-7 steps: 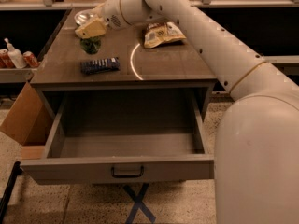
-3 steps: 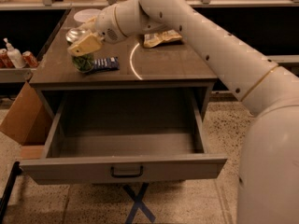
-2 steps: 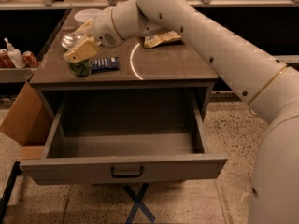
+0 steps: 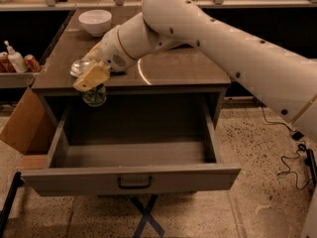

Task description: Place green can into top drawer

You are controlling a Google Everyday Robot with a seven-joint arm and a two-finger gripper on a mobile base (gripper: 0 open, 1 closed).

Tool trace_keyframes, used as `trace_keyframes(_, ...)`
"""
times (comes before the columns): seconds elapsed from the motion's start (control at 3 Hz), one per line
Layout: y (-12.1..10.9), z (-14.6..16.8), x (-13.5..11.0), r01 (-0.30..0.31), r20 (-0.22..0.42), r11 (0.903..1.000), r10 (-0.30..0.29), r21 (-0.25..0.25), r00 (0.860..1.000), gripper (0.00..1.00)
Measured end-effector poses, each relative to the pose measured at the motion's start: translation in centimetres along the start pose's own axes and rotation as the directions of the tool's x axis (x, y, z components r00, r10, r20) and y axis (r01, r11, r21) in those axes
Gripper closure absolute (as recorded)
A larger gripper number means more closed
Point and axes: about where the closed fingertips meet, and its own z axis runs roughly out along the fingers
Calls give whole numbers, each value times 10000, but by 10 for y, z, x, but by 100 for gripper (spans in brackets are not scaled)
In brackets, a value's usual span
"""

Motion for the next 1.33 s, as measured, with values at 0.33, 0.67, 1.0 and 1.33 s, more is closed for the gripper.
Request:
trace_keyframes(0.33, 0, 0, 0, -2, -7, 10000, 2, 1, 10000, 100)
trace_keyframes(0.67, 10, -4, 32, -349, -1132, 9990, 377, 262, 9929, 100)
trace_keyframes(1.0, 25, -14, 64, -621, -2013, 9971, 697, 435, 9771, 100)
trace_keyframes(1.33, 36, -18, 96, -842, -3146, 9959, 906, 337, 9449, 100)
